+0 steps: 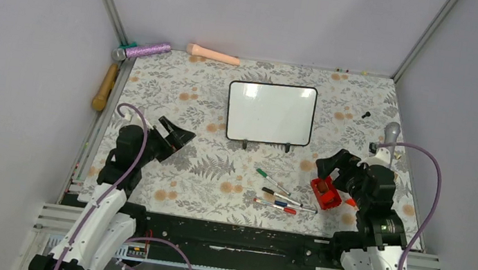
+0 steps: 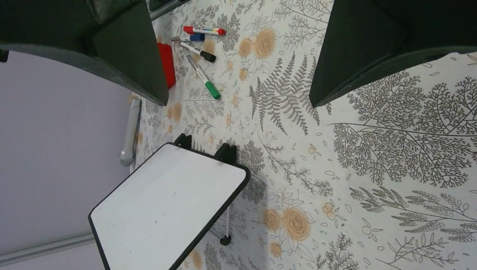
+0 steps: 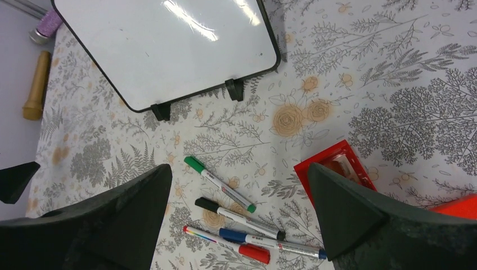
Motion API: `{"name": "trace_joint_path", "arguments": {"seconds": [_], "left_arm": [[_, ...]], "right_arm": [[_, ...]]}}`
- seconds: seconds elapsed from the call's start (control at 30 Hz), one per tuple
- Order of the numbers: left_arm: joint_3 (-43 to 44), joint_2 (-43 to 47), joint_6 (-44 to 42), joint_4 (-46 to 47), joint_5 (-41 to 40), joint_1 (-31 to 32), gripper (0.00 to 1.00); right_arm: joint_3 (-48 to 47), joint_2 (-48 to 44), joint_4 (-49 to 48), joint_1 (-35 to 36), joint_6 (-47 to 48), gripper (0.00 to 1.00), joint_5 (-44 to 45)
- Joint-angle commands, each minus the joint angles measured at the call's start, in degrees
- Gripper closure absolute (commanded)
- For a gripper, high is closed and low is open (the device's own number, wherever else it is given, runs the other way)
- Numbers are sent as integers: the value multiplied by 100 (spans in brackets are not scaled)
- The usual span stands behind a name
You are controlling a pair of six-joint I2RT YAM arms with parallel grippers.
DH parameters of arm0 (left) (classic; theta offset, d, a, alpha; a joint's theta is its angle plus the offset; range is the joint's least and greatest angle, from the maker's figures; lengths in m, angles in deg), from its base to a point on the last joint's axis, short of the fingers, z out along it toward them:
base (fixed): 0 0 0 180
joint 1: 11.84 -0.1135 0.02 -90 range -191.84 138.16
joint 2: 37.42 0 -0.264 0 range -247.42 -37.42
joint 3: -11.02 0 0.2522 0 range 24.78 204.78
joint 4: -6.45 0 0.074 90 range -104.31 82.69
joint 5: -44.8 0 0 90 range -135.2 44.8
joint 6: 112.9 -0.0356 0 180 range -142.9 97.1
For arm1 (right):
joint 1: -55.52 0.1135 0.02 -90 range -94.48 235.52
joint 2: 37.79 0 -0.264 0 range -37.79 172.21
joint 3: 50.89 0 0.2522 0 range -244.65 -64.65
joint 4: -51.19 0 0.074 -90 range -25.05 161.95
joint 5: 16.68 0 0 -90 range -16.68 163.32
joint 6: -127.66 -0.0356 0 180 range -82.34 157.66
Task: Write a sentence on the whiteboard
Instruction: Pick up the whiteboard marker from the center of the board.
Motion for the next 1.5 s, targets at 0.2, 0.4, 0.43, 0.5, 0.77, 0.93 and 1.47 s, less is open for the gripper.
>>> {"name": "trace_joint_path", "arguments": {"seconds": [0.2,0.4,0.43,0.5,0.77,0.93,1.47], "left_arm": [[234,-469,-513,443,978,329,1],[337,-741,-811,495,228,1324,1],[323,-707,-847,518,105,1454,1],[253,-630,-897,642,-17,1654,2],[-380,-347,-934,1311,10,2116,3],[-632,-208,-884,1428,-147,2232,2],[-604,-247,-1050,1464,-201,2252,3]], "right_arm": [[-438,1221,107,366,679,4,-849],[-494,2290,-123,2245,1051,9,121],[-447,2418,-203,2388,1063,11,122],[-413,2716,-289,2557,1012,19,124],[-161,3547,-928,3188,812,34,296],[-206,3907,-1097,3607,911,40,852],[-494,5078,-1362,4542,849,45,1812]]}}
